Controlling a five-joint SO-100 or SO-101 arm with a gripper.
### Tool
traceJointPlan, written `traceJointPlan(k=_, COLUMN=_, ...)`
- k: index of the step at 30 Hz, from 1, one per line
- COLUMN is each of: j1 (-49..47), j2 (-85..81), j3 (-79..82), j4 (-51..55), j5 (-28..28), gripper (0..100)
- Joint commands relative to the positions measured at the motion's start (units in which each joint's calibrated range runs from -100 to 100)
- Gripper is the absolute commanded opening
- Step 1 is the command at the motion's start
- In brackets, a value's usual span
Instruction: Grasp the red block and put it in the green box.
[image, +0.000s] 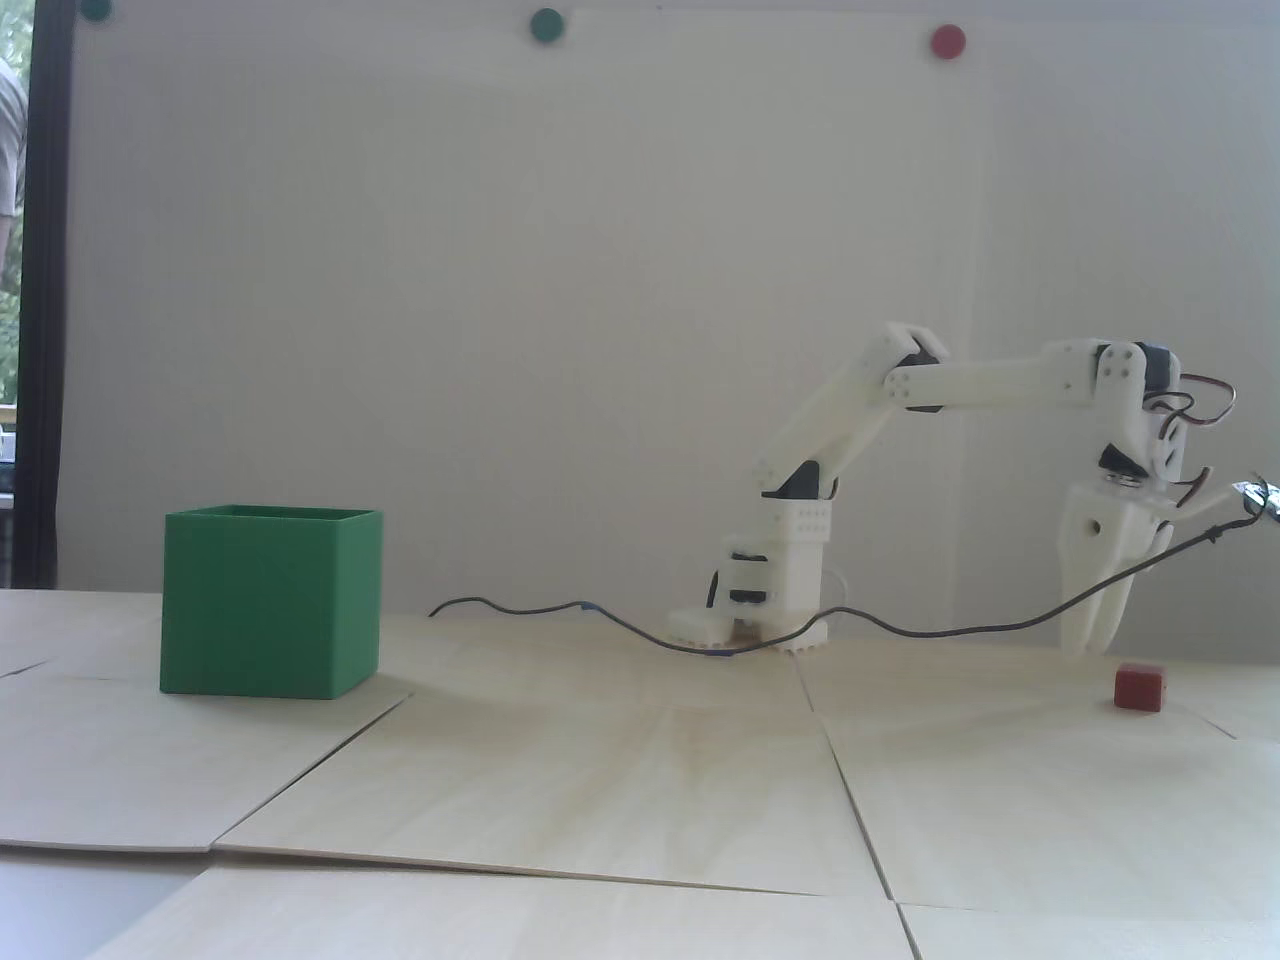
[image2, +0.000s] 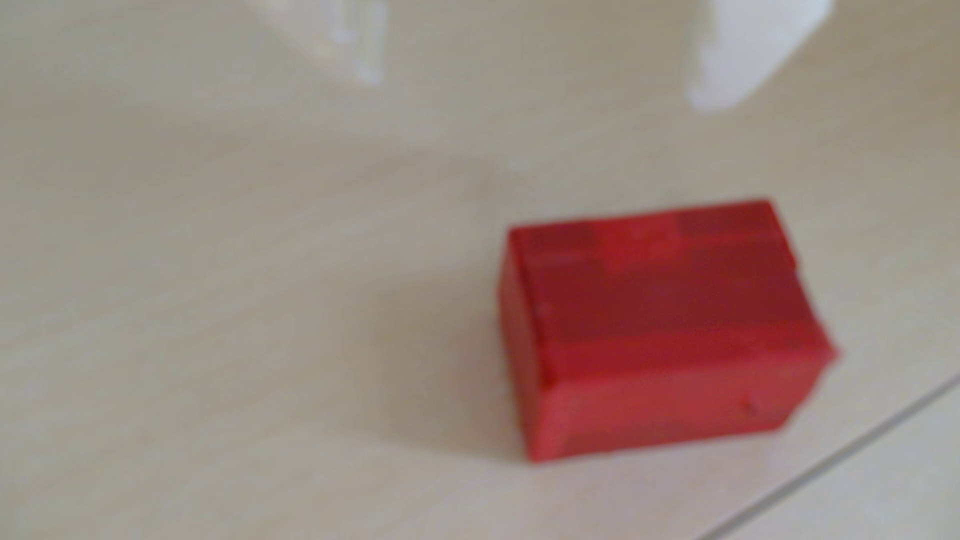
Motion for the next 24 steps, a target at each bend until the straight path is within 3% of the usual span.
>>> traceJointPlan(k=1, j1=1.15, j2=-2.04, j3=-4.47, j4=-0.34, j5=0.59, gripper=20)
traceJointPlan(k=24, j1=2.59, j2=-1.57, j3=-3.85, j4=-12.91, j5=0.02, gripper=19)
